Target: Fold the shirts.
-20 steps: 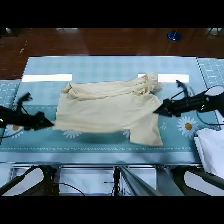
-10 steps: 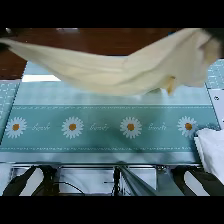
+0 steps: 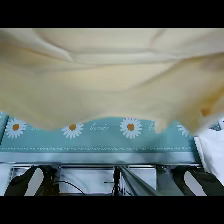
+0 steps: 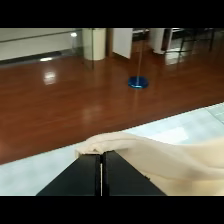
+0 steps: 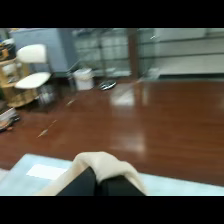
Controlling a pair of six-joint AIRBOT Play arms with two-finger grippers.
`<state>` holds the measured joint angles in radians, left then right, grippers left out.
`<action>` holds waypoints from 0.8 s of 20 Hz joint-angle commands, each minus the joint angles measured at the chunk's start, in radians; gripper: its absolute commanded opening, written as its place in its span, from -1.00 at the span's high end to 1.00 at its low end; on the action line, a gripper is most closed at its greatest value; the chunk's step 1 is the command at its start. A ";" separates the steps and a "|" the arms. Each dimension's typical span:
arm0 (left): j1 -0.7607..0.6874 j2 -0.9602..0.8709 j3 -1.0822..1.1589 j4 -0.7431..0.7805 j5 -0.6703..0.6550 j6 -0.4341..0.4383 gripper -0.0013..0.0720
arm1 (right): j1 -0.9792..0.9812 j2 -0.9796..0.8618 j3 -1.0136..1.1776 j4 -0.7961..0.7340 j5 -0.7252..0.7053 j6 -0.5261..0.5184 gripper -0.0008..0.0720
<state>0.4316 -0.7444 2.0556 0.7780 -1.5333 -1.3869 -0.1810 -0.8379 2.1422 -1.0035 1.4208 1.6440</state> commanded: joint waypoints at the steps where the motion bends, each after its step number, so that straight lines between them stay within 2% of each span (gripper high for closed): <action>1: 0.000 0.027 0.044 0.121 -0.091 -0.038 0.92 | 0.001 0.032 0.033 -0.184 0.000 0.024 0.91; 4: 0.000 0.027 0.014 0.121 -0.195 -0.066 0.91 | 0.001 0.015 0.033 -0.157 0.143 0.027 0.91; 7: 0.000 0.027 -0.062 0.135 -0.301 -0.066 0.91 | 0.001 -0.037 0.029 -0.188 0.440 0.024 0.91; 11: 0.000 0.031 -0.248 0.139 -0.307 -0.066 0.91 | 0.006 -0.051 -0.176 -0.073 0.433 0.010 0.91; 14: 0.000 0.028 -0.430 0.140 -0.269 -0.051 0.91 | 0.006 -0.101 -0.357 -0.164 0.381 -0.102 0.91; 16: -0.001 0.011 -0.559 0.151 -0.156 -0.041 0.91 | 0.006 -0.179 -0.435 -0.217 0.285 -0.167 0.91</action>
<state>0.4316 -0.7204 1.6569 0.9169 -1.7859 -1.4433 -0.1757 -0.9432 1.8355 -1.1545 1.7828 1.5742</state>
